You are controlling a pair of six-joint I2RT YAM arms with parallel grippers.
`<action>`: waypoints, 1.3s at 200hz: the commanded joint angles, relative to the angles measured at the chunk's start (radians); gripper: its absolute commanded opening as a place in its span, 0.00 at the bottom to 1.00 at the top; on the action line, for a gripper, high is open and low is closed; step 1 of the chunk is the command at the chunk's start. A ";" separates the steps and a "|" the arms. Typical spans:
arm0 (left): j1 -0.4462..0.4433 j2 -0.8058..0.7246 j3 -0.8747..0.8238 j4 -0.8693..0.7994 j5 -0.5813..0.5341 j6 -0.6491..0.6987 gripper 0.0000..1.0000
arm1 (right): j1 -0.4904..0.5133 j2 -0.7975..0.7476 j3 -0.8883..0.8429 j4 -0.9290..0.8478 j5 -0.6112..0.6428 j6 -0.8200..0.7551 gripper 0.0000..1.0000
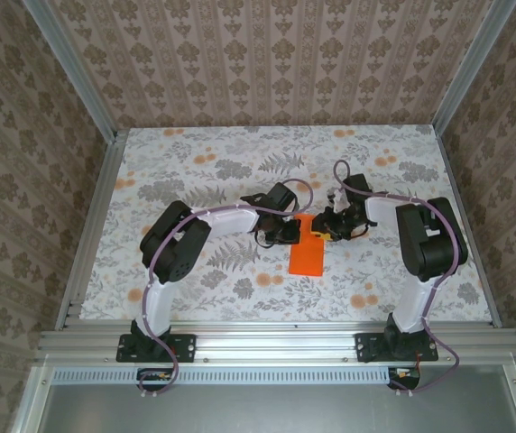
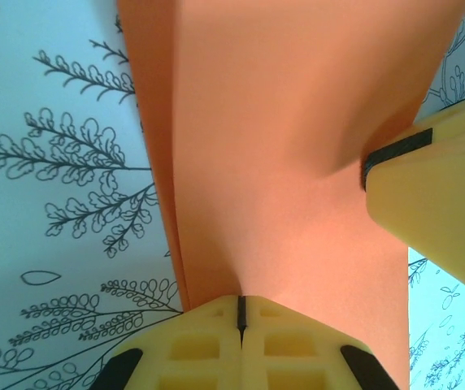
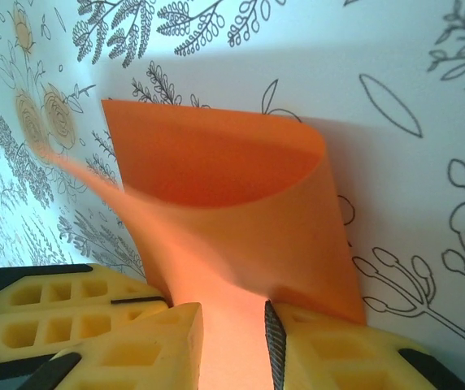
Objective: Fold a paper plane with a square sheet of paper (pick it up from the middle)
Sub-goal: Fold the square sheet of paper in half at the center of the table.
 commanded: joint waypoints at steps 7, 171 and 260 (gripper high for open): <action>-0.012 0.058 -0.022 -0.105 -0.025 0.020 0.00 | -0.004 0.001 -0.004 -0.015 0.041 -0.014 0.30; -0.013 0.045 -0.033 -0.100 -0.032 0.023 0.00 | -0.020 0.006 0.031 0.043 0.024 0.005 0.31; -0.011 0.055 -0.020 -0.109 -0.034 0.020 0.00 | -0.029 0.129 0.098 0.036 0.039 -0.024 0.32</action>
